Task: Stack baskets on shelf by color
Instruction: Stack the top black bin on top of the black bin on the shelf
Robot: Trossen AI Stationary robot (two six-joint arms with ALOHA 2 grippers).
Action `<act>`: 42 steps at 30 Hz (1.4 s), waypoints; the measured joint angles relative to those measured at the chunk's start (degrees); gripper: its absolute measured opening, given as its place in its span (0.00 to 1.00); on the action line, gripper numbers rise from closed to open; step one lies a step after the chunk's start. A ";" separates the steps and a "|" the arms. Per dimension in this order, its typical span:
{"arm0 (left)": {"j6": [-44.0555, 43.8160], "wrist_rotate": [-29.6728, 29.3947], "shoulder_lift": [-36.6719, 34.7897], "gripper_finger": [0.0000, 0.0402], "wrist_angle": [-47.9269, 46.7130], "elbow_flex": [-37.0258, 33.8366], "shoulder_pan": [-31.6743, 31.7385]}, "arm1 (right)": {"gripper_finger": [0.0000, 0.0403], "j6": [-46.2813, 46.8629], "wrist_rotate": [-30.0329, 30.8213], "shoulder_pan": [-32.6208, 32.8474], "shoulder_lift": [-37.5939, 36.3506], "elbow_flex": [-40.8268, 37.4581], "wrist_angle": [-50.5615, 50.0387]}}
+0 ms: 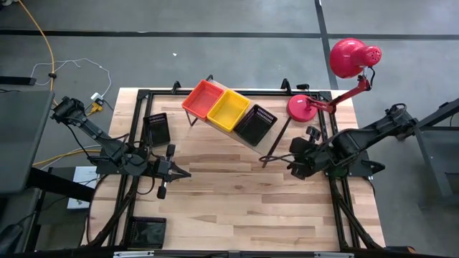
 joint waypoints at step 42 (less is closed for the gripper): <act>-31.62 -1.51 22.07 0.42 -65.78 28.61 8.04 | 0.00 -42.12 -0.85 4.22 -25.60 -55.89 98.71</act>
